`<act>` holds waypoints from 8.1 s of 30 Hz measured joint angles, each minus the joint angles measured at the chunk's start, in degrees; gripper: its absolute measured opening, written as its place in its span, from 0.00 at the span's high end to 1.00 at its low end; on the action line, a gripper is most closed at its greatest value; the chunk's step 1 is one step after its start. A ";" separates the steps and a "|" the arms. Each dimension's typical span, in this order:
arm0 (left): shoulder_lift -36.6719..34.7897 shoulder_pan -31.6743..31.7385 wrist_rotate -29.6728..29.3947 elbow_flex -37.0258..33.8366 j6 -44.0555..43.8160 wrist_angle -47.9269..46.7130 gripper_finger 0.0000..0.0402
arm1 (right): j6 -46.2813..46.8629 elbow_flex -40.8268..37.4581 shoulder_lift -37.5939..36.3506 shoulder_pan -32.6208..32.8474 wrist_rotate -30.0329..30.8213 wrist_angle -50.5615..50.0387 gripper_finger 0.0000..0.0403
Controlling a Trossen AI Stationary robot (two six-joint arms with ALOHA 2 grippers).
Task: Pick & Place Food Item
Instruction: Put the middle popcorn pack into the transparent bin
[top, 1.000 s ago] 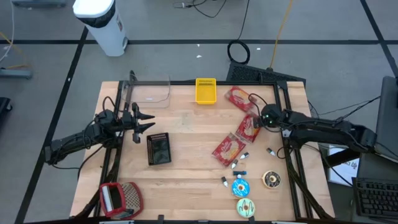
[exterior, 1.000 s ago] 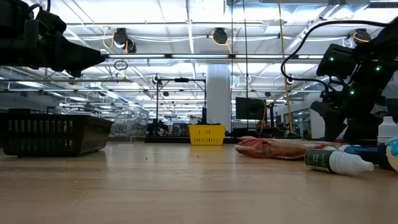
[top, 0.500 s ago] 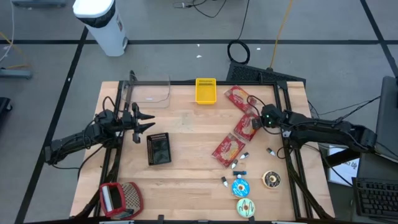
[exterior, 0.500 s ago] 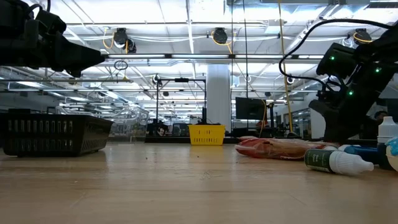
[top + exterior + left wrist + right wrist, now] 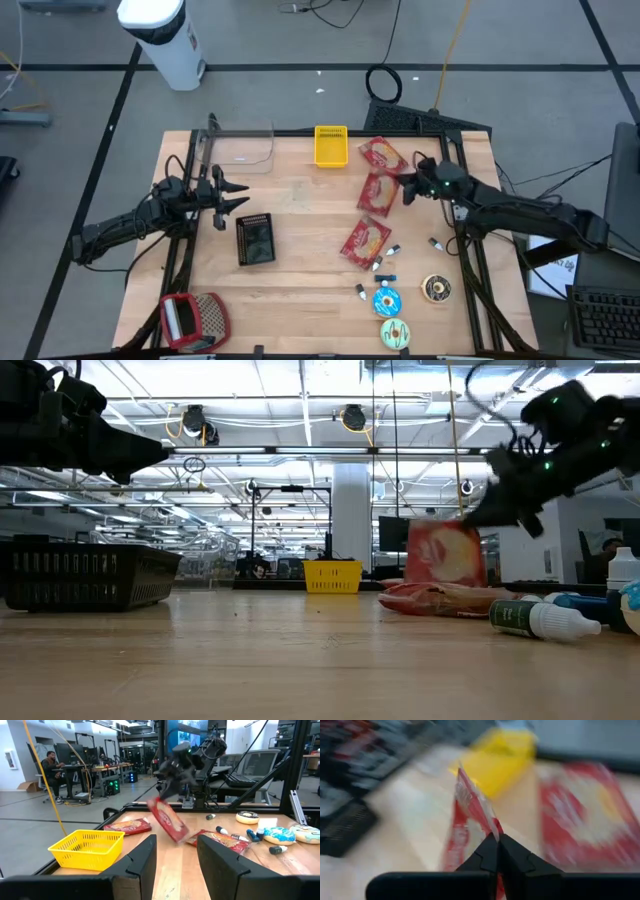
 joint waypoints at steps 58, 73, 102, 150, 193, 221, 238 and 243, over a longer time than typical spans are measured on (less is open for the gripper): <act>13.17 -1.22 -11.97 0.02 -30.57 28.73 0.53 | -26.56 0.17 1.36 6.98 -14.51 36.08 1.00; 55.28 -10.88 -10.68 22.31 -12.75 39.58 0.19 | -26.56 0.44 14.51 6.97 -10.87 45.56 1.00; 100.11 -14.51 -10.94 73.08 2.54 11.76 0.26 | -27.85 1.18 16.52 6.99 -10.87 45.65 1.00; 100.94 -11.69 -10.51 96.89 1.10 -31.64 0.60 | -27.25 1.82 17.20 6.97 -7.94 41.81 1.00; 106.01 -12.43 -12.41 97.09 -1.48 -43.34 0.53 | -29.45 14.38 29.05 15.12 -4.84 29.28 1.00; 100.07 -11.37 -16.62 97.08 4.03 -45.11 0.99 | -29.78 14.25 26.23 15.10 4.97 20.37 0.80; 72.89 -2.32 -20.66 72.51 -6.47 -33.55 1.00 | -29.99 14.29 19.36 15.10 8.76 13.35 0.51; 63.02 3.44 -25.41 63.43 -14.08 -26.44 1.00 | -29.99 14.29 19.36 15.08 8.80 13.26 0.52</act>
